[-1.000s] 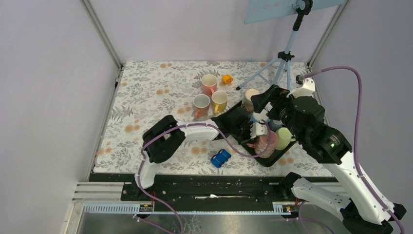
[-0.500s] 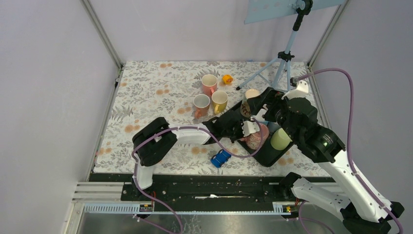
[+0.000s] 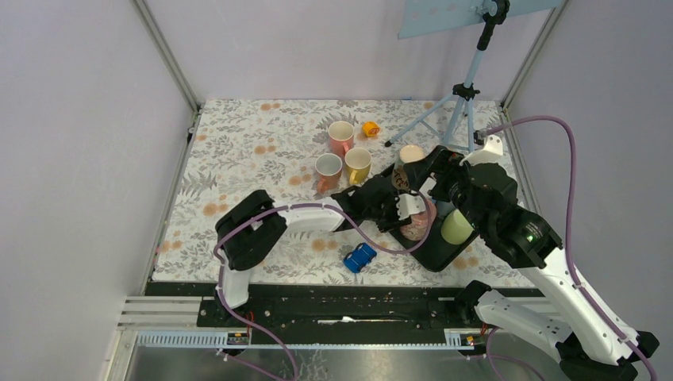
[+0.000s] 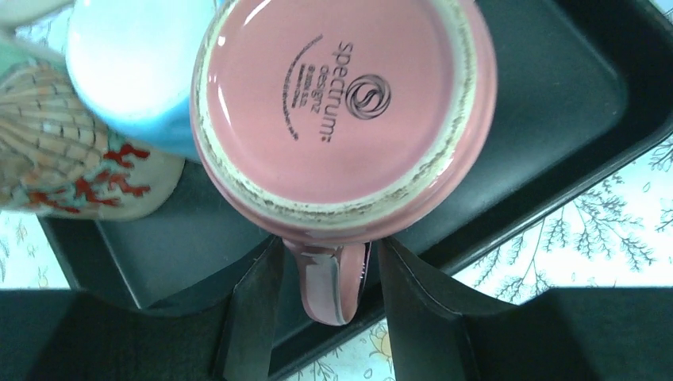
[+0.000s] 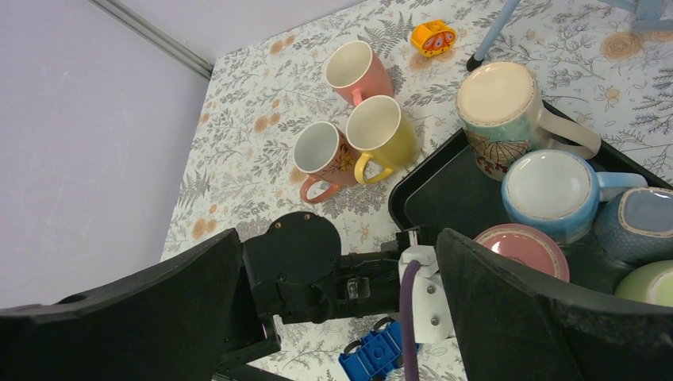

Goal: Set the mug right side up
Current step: Turn over the cup on the tray.

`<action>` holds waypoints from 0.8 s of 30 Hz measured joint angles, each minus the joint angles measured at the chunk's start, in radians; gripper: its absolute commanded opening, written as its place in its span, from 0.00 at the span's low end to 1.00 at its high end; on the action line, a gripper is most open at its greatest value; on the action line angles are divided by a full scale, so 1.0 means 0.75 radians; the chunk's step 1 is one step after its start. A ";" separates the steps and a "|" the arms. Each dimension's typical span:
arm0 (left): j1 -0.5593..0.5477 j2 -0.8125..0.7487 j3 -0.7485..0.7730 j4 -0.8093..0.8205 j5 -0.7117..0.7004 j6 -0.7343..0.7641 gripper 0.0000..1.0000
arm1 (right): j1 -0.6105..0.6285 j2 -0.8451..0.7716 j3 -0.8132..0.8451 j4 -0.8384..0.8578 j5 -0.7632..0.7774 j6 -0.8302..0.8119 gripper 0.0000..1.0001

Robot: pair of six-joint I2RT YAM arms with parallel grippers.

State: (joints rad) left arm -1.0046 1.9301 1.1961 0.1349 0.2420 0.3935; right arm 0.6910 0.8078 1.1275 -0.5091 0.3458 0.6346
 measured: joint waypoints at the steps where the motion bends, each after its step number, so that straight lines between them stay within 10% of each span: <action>1: 0.000 0.006 0.031 -0.037 0.021 0.013 0.51 | 0.000 -0.001 -0.001 0.000 0.000 0.000 1.00; 24: 0.043 0.252 0.450 -0.528 0.238 0.144 0.46 | 0.000 0.006 -0.008 0.000 -0.024 0.016 1.00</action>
State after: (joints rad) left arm -0.9726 2.1189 1.5337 -0.2611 0.4202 0.5018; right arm 0.6910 0.8120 1.1217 -0.5091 0.3275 0.6464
